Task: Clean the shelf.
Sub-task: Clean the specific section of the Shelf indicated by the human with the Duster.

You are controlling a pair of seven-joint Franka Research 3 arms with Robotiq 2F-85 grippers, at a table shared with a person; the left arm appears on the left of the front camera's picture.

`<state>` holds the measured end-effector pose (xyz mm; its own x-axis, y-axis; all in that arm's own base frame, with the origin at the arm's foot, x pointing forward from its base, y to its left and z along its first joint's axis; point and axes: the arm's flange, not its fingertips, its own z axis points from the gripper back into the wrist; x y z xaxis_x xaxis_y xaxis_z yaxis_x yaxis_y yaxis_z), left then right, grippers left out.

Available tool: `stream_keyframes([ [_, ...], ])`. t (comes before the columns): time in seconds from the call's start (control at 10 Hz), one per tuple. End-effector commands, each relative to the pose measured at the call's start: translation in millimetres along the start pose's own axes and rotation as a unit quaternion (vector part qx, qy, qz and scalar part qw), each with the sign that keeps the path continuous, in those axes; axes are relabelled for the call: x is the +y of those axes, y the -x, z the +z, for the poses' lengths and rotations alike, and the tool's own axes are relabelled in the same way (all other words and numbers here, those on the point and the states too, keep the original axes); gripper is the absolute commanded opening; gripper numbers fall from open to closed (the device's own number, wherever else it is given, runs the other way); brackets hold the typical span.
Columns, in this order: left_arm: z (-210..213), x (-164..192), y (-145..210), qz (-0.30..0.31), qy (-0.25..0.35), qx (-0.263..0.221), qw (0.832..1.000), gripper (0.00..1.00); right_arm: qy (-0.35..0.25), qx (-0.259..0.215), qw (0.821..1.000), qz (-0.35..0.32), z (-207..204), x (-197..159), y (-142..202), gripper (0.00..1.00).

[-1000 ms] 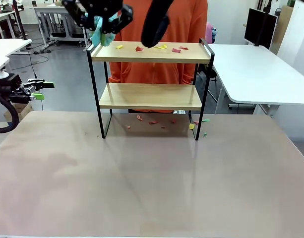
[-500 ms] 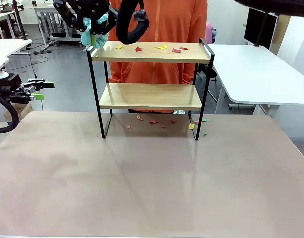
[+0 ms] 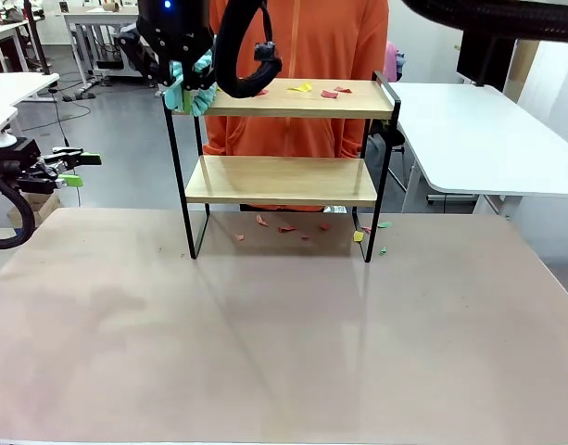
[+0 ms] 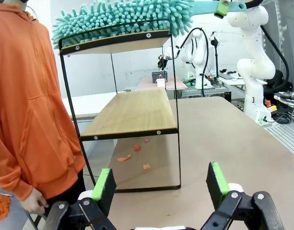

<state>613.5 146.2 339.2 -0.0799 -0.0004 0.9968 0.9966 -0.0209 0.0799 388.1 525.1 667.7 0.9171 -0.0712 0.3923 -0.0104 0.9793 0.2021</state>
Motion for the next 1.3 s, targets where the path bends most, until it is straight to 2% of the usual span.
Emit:
stream_keyframes([
  [0.0,0,0,-3,-0.001,0.002,0.004,1.000,1.00,0.002,-0.007,1.000,0.004,2,1,1,0.13],
  [0.4,0,0,-3,-0.001,0.002,0.004,1.000,1.00,0.001,-0.001,1.000,0.002,-1,0,1,0.13],
  [0.7,0,0,-3,-0.001,0.002,0.004,1.000,1.00,0.009,0.014,0.999,-0.048,7,-52,-22,0.13],
  [0.8,0,0,-3,-0.001,0.002,0.004,1.000,1.00,0.004,0.042,0.998,-0.043,8,-70,-28,0.13],
  [1.2,0,0,-3,-0.001,0.002,0.004,1.000,1.00,0.025,0.071,0.995,-0.070,1,-147,-45,0.13],
])
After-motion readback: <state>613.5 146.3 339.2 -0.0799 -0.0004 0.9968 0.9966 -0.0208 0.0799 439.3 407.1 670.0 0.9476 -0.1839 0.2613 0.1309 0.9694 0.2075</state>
